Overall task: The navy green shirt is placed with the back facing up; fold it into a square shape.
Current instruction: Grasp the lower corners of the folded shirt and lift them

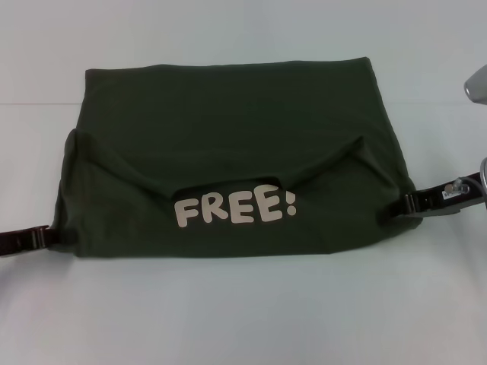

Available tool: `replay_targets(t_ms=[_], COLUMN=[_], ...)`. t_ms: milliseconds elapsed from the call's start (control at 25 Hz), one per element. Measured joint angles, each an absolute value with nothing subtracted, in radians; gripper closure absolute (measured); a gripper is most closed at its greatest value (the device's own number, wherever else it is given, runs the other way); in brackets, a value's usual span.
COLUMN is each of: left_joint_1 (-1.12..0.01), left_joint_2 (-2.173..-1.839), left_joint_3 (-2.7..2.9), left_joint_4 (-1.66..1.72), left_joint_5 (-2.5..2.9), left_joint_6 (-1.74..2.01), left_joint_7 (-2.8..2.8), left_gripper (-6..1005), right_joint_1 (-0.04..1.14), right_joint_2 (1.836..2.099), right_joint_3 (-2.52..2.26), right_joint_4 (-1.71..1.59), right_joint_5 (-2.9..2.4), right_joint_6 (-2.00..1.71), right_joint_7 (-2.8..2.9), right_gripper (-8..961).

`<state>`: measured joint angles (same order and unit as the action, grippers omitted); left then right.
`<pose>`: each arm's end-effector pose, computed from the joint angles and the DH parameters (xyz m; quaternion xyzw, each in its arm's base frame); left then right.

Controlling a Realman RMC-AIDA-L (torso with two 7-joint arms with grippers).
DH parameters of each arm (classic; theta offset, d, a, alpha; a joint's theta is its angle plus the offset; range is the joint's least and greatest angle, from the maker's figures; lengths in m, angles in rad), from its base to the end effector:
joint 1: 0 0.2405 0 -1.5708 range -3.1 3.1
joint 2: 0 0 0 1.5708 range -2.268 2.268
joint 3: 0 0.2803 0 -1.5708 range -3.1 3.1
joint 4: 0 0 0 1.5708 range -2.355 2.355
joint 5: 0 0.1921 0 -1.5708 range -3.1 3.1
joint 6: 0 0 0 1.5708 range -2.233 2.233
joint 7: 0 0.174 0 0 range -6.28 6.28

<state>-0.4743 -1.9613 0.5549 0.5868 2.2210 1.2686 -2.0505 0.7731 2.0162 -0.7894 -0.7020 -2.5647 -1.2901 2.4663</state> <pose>-0.3710 0.3472 0.0112 -0.7577 -0.5861 -0.1666 0.2339 0.2798 0.4105 -0.0261 -0.8095 0.5556 -0.0068 0.1895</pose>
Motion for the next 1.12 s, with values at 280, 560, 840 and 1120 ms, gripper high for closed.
replay_targets(t_ms=[280,560,840,1120], left_joint_1=[-0.474,-0.479,-0.475,-0.473], left_joint_2=[-1.949,-1.925,-1.899,-1.882], left_joint_3=[0.556,0.556,0.553,0.516], left_joint_4=[0.598,0.669,0.706,0.706], left_joint_5=[2.226,2.295,2.365,2.485], left_joint_6=[1.303,1.463,1.665,1.911], left_joint_7=[-2.09,-2.202,-2.291,-2.3], left_gripper=[966,965,964,964], right_joint_1=[0.773,0.772,0.745,0.679], right_joint_2=[2.002,1.961,1.947,1.951], right_joint_3=[-0.775,-0.768,-0.758,-0.803], right_joint_4=[-0.704,-0.723,-0.729,-0.729], right_joint_5=[-2.565,-2.559,-2.557,-2.561], right_joint_6=[-1.317,-1.489,-1.729,-1.96], right_joint_7=[2.454,2.408,2.284,2.118], right_gripper=[693,913,912,912])
